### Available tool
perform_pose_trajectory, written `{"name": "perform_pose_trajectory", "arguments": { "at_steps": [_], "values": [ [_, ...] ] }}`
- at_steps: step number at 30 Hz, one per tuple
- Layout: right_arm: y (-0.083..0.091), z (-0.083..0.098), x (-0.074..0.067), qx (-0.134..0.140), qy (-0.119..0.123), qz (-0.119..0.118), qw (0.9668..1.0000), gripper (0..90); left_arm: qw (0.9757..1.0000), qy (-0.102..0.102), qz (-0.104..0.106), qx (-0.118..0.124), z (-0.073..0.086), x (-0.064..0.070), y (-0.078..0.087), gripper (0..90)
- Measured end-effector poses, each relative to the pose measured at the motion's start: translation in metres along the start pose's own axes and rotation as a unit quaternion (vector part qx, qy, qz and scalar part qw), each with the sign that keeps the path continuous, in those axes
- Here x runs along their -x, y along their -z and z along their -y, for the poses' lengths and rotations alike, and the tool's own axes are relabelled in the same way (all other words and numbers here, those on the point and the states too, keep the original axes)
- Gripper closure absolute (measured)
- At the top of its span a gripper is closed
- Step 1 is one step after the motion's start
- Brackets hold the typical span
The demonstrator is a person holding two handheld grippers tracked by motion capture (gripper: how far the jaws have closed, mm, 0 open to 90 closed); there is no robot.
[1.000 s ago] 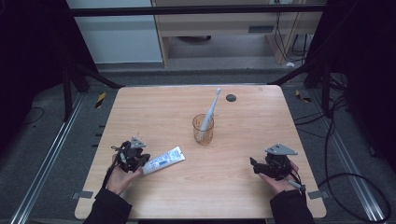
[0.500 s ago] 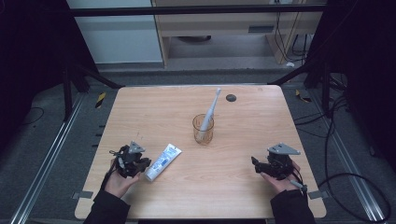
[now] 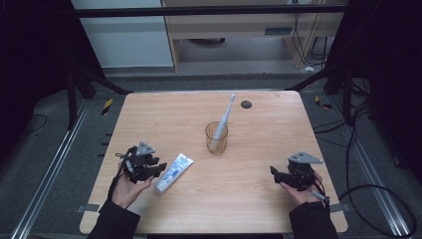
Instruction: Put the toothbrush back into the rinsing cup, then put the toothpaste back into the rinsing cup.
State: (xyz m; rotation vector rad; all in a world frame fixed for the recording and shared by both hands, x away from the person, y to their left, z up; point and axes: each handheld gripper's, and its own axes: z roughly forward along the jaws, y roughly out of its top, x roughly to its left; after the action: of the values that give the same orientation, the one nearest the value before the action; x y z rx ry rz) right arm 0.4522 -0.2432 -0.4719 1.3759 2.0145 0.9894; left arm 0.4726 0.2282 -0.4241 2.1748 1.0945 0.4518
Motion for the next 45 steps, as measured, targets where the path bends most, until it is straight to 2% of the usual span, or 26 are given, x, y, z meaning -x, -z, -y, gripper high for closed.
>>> {"name": "perform_pose_trajectory", "arguments": {
  "at_steps": [8,12,18,21,32,36,45],
  "values": [
    [0.000,0.000,0.003,-0.002,-0.002,0.001,1.0000,24.7,0.9996,-0.017,0.015,-0.017,-0.013,0.013,-0.007,47.7],
    [0.000,0.000,0.005,-0.004,0.002,0.001,1.0000,24.6,0.9993,-0.024,0.017,-0.025,-0.016,0.018,-0.012,47.1],
    [0.000,0.000,0.007,-0.005,-0.007,-0.003,1.0000,24.6,0.9983,-0.035,0.016,-0.043,-0.021,0.022,-0.019,44.8],
    [-0.001,0.001,0.007,-0.007,0.000,-0.001,1.0000,24.5,0.9979,-0.041,0.014,-0.048,-0.022,0.023,-0.022,43.2],
    [-0.003,0.001,0.006,-0.011,0.001,-0.005,0.9999,24.5,0.9950,-0.038,0.005,-0.092,-0.026,0.024,-0.040,39.4],
    [-0.004,0.001,0.006,-0.015,0.004,-0.005,0.9999,24.3,0.9944,-0.032,0.006,-0.100,-0.028,0.024,-0.045,38.8],
    [-0.005,0.001,0.003,-0.018,0.011,-0.004,0.9998,24.1,0.9925,-0.031,0.006,-0.118,-0.023,0.023,-0.051,38.8]
  ]
}}
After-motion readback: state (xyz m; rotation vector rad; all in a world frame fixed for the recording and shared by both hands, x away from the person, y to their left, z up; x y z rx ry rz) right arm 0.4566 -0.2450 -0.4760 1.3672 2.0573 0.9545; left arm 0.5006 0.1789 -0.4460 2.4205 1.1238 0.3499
